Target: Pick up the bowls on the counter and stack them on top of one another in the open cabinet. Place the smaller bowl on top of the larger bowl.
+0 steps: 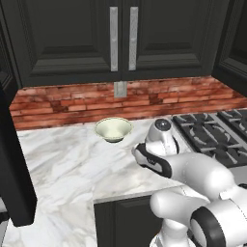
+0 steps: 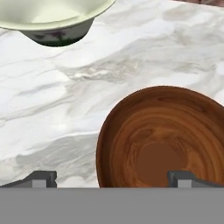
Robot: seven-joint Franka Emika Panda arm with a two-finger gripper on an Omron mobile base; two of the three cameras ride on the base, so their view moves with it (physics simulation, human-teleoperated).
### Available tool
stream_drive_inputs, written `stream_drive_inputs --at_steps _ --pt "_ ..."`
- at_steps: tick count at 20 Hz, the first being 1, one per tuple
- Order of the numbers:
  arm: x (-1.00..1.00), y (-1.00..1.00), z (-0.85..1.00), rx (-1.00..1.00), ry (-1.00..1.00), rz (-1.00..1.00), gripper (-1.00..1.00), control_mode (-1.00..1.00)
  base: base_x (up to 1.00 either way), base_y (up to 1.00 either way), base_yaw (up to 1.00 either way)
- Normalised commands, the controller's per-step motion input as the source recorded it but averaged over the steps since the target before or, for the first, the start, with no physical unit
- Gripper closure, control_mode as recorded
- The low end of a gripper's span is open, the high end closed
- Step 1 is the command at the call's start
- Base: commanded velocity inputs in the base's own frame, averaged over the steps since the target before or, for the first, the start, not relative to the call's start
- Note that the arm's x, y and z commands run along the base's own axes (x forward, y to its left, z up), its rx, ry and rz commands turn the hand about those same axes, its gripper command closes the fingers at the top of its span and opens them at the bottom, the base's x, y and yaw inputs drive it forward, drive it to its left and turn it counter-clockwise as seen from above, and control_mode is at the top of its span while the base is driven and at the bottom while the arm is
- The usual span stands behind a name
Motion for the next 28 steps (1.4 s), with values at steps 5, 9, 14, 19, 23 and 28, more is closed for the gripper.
stream_drive_inputs --at_steps 5,9,14,19,23,28 --pt "0.02 0.01 -0.11 0.00 -0.01 0.00 -1.00 -1.00 0.00 0.00 0.00" --pt "0.04 0.00 -0.04 0.00 0.00 0.00 -1.00 -1.00 0.00 0.00 0.00" --pt "0.07 0.00 -0.18 0.00 0.00 0.00 -1.00 -1.00 0.00 0.00 0.00" --pt "0.09 -0.01 -0.26 0.00 -0.01 0.00 -1.00 -1.00 0.00 0.00 0.00" --pt "0.08 0.00 -0.23 0.00 -0.02 0.00 -1.00 -1.00 0.00 0.00 0.00" --pt "0.05 0.00 -0.22 0.00 -0.03 0.00 -1.00 -1.00 0.00 0.00 0.00"
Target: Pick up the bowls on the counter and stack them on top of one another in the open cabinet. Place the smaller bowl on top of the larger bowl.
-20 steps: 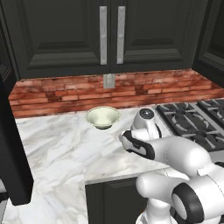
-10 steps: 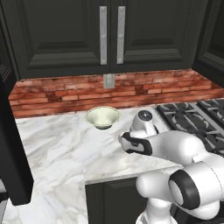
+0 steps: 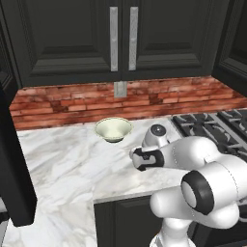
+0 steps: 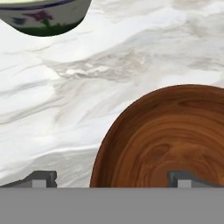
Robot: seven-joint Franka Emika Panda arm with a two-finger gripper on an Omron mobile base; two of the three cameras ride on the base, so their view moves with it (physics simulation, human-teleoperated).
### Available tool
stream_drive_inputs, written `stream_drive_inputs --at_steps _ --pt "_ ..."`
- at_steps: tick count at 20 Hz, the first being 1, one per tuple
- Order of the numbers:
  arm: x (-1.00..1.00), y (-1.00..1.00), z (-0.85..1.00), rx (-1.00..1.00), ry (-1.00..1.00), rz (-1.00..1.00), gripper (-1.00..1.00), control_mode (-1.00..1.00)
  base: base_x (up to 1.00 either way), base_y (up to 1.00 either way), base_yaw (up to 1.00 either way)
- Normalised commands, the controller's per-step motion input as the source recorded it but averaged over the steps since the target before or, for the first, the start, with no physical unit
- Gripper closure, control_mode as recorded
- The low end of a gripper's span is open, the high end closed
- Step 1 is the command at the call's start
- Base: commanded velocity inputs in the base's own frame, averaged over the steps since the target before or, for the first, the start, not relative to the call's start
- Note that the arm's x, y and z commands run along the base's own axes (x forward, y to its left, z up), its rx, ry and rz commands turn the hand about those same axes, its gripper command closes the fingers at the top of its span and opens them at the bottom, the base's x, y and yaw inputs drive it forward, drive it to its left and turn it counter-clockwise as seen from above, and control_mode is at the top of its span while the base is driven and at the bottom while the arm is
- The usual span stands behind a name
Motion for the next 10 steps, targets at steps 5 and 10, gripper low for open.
stream_drive_inputs --at_steps 5,10 --pt "0.03 0.00 -0.14 0.00 -0.05 0.00 -1.00 -1.00 0.00 0.00 0.00" --pt "0.01 0.00 -0.06 0.00 -0.04 0.00 -1.00 -1.00 0.00 0.00 0.00"
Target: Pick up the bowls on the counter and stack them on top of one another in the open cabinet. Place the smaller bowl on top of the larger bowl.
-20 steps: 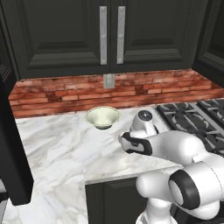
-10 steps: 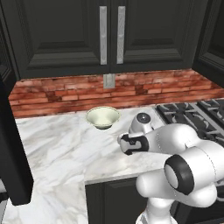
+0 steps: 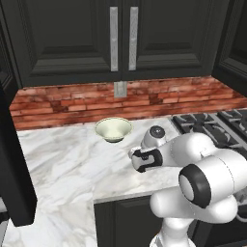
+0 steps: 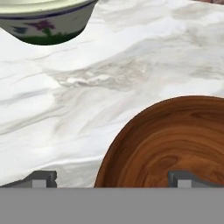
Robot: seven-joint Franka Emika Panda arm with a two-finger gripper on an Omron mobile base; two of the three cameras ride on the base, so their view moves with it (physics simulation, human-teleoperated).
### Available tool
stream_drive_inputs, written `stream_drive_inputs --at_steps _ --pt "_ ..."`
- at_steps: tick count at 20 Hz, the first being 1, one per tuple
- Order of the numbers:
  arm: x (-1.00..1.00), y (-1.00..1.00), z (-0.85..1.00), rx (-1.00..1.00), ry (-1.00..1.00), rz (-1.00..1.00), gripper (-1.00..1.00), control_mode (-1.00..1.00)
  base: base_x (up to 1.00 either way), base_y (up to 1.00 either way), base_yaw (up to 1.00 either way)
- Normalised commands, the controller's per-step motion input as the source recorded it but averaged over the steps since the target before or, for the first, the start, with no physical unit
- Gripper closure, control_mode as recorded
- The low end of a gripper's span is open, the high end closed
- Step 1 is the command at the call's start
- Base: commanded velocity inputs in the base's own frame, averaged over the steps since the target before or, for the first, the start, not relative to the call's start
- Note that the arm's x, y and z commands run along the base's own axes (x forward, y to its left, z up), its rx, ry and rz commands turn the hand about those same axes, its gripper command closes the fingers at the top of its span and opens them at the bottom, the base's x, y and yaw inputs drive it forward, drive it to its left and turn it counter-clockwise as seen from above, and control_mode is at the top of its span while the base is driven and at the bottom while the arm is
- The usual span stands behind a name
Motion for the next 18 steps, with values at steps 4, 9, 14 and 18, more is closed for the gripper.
stream_drive_inputs --at_steps 4,9,14,18 --pt "0.00 0.00 0.00 0.00 0.00 0.00 1.00 -1.00 0.00 0.00 0.00" --pt "0.00 0.00 0.00 0.00 0.00 0.00 1.00 -1.00 0.00 0.00 0.00" --pt "0.00 0.00 0.00 0.00 0.00 0.00 1.00 -1.00 0.00 0.00 0.00" --pt "0.00 0.00 0.00 0.00 0.00 0.00 1.00 -1.00 0.00 0.00 0.00"
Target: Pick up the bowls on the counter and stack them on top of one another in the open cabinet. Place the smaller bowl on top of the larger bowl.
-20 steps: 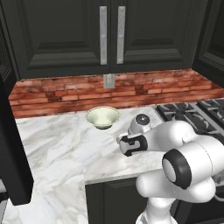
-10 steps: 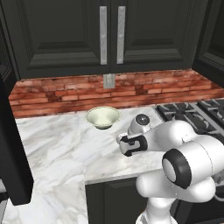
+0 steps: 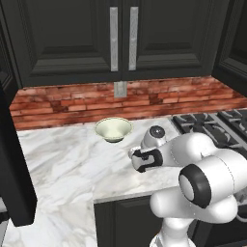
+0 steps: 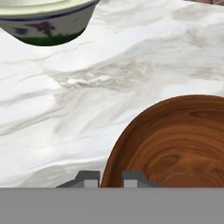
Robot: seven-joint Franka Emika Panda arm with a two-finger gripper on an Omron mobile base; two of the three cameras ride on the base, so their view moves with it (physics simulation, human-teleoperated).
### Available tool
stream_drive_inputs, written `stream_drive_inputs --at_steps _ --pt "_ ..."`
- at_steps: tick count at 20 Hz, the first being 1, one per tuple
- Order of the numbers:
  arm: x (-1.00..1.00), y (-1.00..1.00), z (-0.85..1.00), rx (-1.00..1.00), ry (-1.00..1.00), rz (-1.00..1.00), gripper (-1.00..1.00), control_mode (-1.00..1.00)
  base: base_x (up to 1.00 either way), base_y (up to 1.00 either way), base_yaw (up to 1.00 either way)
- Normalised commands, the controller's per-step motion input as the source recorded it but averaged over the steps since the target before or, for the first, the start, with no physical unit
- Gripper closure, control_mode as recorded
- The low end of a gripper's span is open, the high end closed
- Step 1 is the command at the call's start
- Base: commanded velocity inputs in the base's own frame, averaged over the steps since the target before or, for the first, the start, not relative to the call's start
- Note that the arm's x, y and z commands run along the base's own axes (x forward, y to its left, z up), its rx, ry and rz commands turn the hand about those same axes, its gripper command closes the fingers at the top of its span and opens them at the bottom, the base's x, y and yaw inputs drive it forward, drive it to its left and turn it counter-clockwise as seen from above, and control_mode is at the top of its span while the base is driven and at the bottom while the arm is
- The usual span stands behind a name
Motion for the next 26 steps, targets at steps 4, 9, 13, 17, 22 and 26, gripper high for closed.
stream_drive_inputs --at_steps 4,9,13,17,22,26 --pt "0.00 0.00 0.04 0.00 -0.02 0.00 1.00 -1.00 0.00 0.00 0.00" --pt "0.00 0.00 0.33 0.00 -0.10 0.02 1.00 -1.00 0.00 0.00 0.00" --pt "-0.02 0.02 0.46 -0.01 -0.13 0.06 1.00 -1.00 0.00 0.00 0.00" --pt "-0.05 0.02 0.51 -0.04 -0.15 0.07 1.00 -1.00 0.00 0.00 0.00" --pt "-0.14 0.03 0.44 -0.07 -0.17 0.09 1.00 -1.00 0.00 0.00 0.00" --pt "-0.20 0.08 0.41 -0.09 -0.15 0.14 1.00 -1.00 0.00 0.00 0.00"
